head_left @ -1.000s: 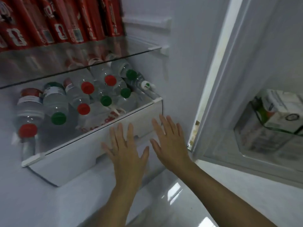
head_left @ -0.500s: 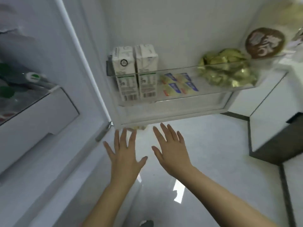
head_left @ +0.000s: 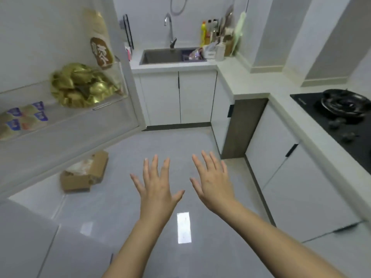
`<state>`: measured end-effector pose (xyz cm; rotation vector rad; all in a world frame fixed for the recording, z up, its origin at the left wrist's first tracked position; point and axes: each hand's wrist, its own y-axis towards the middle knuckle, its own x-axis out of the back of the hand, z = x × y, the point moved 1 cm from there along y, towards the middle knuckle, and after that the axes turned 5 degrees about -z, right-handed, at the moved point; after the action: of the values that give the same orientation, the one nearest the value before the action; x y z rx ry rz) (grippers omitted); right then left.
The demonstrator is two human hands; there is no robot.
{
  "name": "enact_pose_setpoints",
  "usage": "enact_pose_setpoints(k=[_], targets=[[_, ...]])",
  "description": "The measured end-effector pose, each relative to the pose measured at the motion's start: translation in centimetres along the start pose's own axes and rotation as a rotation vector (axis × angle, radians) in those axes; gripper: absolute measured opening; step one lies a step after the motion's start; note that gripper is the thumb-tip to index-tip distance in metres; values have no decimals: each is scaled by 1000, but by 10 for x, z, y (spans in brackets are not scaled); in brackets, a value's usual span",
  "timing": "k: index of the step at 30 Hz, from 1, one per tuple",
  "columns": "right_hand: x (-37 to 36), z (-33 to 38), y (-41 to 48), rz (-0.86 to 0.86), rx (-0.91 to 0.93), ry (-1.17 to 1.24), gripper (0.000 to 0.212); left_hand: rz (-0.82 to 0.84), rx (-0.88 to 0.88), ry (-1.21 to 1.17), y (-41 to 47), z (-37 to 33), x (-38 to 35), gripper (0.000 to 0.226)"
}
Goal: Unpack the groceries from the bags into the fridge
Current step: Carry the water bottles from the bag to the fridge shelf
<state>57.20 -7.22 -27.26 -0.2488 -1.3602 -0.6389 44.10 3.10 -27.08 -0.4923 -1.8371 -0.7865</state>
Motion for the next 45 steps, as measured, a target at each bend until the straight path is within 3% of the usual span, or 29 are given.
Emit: enact_pose_setpoints(k=[29,38,45], targets=[[109,-418,-72,-152,-1015,-220,66,254,-811,-313,146,-457,-164,91],[142,-470,-124,-211,-1281,-262,65,330,-1145,-368,121,-569,-186,95],[208,-540,-197,-357,-1438,-382,64,273,-1375,-420,73,-672,-174,94]])
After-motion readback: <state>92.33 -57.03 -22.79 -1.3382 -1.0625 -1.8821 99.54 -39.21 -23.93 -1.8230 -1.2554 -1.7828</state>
